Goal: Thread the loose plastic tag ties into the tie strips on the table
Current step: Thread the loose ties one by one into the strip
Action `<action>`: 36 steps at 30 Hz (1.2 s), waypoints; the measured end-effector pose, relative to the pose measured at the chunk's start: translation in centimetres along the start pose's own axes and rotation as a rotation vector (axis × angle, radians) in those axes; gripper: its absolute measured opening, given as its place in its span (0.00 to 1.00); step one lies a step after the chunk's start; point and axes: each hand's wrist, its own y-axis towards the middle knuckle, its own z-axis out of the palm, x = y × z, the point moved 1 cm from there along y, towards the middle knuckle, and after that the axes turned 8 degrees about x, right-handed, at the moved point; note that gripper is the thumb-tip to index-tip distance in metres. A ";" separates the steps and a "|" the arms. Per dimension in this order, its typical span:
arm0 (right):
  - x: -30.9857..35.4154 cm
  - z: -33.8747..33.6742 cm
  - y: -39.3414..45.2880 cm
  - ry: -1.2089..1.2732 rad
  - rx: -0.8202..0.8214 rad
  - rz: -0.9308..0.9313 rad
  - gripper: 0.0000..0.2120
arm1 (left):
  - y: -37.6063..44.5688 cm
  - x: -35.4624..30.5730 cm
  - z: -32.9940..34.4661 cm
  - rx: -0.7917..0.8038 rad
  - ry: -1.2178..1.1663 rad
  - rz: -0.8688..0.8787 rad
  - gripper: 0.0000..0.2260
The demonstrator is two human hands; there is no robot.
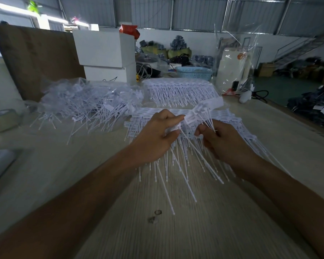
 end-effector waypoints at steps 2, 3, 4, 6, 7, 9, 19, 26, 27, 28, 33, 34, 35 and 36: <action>-0.1 0.1 -0.1 0.110 -0.013 0.087 0.13 | 0.0 -0.1 0.1 -0.012 -0.004 0.019 0.21; -0.1 0.1 -0.1 0.164 -0.033 0.122 0.13 | -0.1 -0.2 0.1 -0.032 -0.027 0.034 0.21; 0.0 0.0 -0.1 0.206 -0.062 0.148 0.13 | -0.2 -0.3 0.1 -0.055 -0.072 0.048 0.21; 0.2 -0.1 -0.2 0.269 -0.103 0.178 0.13 | -0.3 -0.4 0.2 -0.084 -0.149 0.066 0.20; 0.3 -0.1 -0.2 0.295 -0.104 0.187 0.13 | -0.3 -0.4 0.2 -0.093 -0.160 0.071 0.20; 0.5 -0.1 -0.3 0.336 -0.061 0.203 0.13 | -0.3 -0.6 0.3 -0.111 -0.176 0.069 0.20; 0.8 0.2 -0.6 0.307 0.099 0.207 0.14 | -0.5 -1.3 0.1 -0.094 -0.159 0.117 0.10; 0.7 0.0 -0.5 0.339 0.046 0.244 0.15 | -0.4 -0.4 0.6 -0.069 0.099 0.046 0.14; 0.8 0.1 -0.5 0.336 0.049 0.234 0.15 | -0.3 -0.3 0.5 -0.087 0.112 0.042 0.13; 0.8 0.1 -0.6 0.335 0.051 0.218 0.15 | -0.3 -0.3 0.5 -0.103 0.118 0.042 0.12; 1.0 0.2 -0.7 0.277 0.048 0.158 0.15 | -0.5 -0.5 0.3 -0.124 0.087 0.045 0.13; 1.0 0.2 -0.7 0.263 0.047 0.145 0.15 | -0.5 -0.5 0.4 -0.121 0.057 0.046 0.11; 1.1 0.2 -0.7 0.247 0.044 0.132 0.15 | -0.4 -0.4 0.4 -0.116 0.023 0.044 0.09; 1.1 0.2 -0.8 0.230 0.039 0.119 0.15 | -0.3 -0.4 0.5 -0.108 -0.013 0.033 0.08</action>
